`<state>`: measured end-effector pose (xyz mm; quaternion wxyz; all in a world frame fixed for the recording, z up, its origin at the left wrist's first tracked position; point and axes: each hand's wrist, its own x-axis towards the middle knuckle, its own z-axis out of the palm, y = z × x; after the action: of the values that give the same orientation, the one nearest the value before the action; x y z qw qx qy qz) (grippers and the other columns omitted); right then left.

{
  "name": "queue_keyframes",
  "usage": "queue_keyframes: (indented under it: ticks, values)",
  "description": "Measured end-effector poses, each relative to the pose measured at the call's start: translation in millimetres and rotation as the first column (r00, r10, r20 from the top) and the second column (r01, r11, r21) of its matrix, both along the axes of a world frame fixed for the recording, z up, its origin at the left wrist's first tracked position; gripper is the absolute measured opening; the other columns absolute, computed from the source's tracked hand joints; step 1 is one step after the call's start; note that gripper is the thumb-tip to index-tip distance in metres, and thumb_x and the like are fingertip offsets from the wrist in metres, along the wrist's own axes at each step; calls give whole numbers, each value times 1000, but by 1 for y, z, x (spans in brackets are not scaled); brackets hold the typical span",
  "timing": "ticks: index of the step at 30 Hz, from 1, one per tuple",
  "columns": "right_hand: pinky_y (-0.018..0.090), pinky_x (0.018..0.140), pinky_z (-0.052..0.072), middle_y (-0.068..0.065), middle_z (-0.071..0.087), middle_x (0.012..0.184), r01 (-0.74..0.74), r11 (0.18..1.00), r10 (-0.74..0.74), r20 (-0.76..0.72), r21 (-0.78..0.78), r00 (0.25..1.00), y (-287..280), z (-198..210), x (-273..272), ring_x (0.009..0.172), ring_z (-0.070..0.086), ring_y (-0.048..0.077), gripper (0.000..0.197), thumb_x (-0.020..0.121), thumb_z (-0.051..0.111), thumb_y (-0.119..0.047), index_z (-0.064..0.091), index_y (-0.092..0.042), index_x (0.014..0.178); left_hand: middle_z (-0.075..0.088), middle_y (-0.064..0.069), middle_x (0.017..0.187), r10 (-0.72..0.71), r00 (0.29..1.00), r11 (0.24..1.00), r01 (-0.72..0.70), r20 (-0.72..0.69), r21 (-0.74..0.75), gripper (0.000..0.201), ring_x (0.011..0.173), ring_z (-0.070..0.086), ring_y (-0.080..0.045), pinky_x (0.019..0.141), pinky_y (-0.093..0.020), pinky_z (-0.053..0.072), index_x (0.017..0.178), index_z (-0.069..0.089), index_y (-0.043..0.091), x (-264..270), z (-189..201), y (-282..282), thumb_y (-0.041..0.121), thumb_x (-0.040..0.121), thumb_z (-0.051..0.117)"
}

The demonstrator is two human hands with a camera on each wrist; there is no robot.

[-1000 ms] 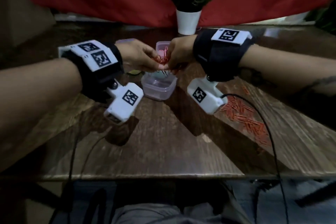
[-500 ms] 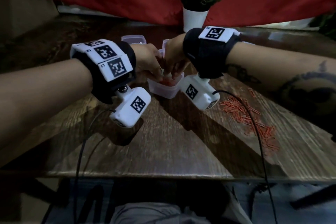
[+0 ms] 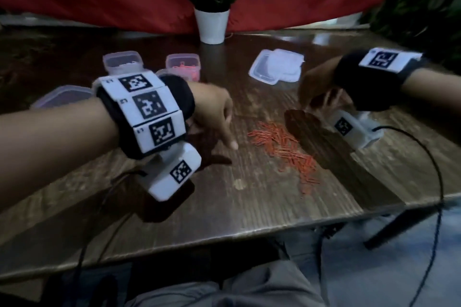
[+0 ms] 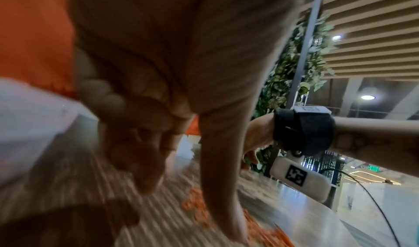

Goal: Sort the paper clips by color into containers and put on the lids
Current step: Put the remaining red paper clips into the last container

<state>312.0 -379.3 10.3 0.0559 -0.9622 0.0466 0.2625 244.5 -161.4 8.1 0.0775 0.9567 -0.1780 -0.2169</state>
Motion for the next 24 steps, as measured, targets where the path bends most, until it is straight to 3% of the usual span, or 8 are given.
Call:
queue_keyframes:
  ticks: [5,8,12,16,17,20,22,24]
  values:
    - [17,31,43,5,55,72,27,990,-23,-27,139,999,2,-29,7,47,59,16,22,95,47,-17,51,-13,74,65,-13,86,85,973,996,-76,-213,51,54,70,54,-17,47,-16,43,94,57,2,5,-24,-14,36,62,84]
    - [22,38,48,6,51,75,7,977,-7,2,213,1000,24,-34,6,52,56,17,21,96,45,-24,52,-5,91,54,-10,79,159,947,975,-194,-278,-104,45,66,49,-18,45,-17,41,82,41,17,4,-29,-20,23,66,82]
    - [23,51,43,2,50,76,-180,941,208,-69,286,976,46,-33,-14,64,53,12,14,96,40,-15,54,-11,97,55,-4,78,143,958,960,-195,-248,-199,50,62,49,-12,55,-20,41,99,46,12,3,-30,-30,22,65,82]
    - [27,66,44,0,53,82,-342,891,330,92,299,940,31,-16,-32,78,50,15,3,91,55,-17,56,-17,94,55,2,97,140,980,977,-160,-144,-141,87,92,53,-15,76,-23,43,123,44,11,2,-30,-36,44,53,83]
    - [31,78,45,0,54,90,-349,888,338,91,298,937,21,-12,-36,87,50,16,17,84,66,-25,56,-22,97,53,2,105,145,981,977,-162,-128,-141,93,100,52,-15,82,-24,42,128,41,12,2,-30,-38,45,52,83]
    - [48,111,26,-9,39,140,-266,944,295,-141,193,945,-13,-3,-63,131,31,15,110,35,86,-60,35,-46,131,49,5,106,101,990,986,-112,-95,-123,94,100,48,-13,81,-21,37,130,38,15,-2,-33,-43,41,53,85]
    - [45,112,23,-8,10,155,-383,924,370,-287,11,884,-28,-7,-88,142,15,18,134,38,87,-53,4,-48,143,48,6,104,31,997,996,-38,-74,-84,97,97,47,-11,80,-20,34,131,37,17,-5,-33,-44,43,52,86]
    - [43,111,26,-3,-6,155,-487,864,449,-241,-131,861,-32,-19,-104,143,12,23,139,43,85,-53,-11,-42,143,51,4,111,8,997,997,-13,-71,-71,102,98,48,-12,82,-21,37,131,35,16,-9,-32,-45,48,48,85]
